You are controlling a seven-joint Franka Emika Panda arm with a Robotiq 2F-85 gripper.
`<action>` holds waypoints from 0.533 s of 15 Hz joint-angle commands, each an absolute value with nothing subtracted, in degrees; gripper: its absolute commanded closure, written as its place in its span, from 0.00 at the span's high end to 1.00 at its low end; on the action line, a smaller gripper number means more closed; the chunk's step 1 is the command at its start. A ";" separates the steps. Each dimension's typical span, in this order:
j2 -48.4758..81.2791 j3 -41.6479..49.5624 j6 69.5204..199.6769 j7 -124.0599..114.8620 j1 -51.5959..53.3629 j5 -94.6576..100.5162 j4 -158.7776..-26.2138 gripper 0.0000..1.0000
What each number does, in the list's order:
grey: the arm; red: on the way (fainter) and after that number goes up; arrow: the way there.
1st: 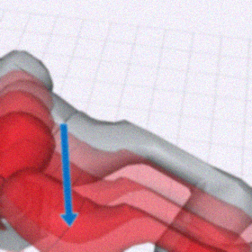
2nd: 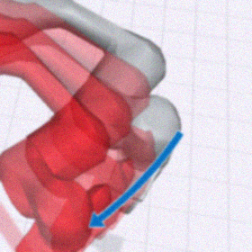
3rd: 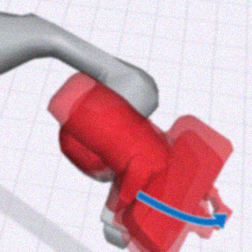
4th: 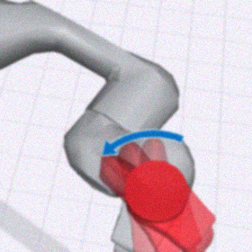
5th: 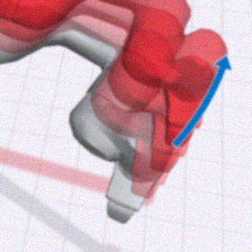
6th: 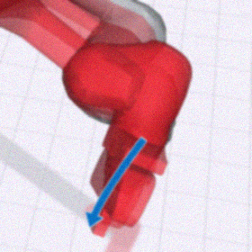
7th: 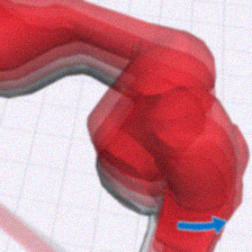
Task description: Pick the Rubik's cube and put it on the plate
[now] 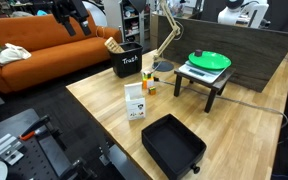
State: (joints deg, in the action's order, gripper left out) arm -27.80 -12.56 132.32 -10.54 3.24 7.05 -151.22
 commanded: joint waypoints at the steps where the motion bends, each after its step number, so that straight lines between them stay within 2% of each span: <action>1: -25.59 -11.45 132.41 -10.72 3.77 7.42 -149.90 1.00; 8: -23.47 -11.07 132.44 -10.67 3.73 7.40 -148.35 1.00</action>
State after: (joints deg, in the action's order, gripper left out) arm -23.51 -11.67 132.62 -10.46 3.11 7.11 -148.44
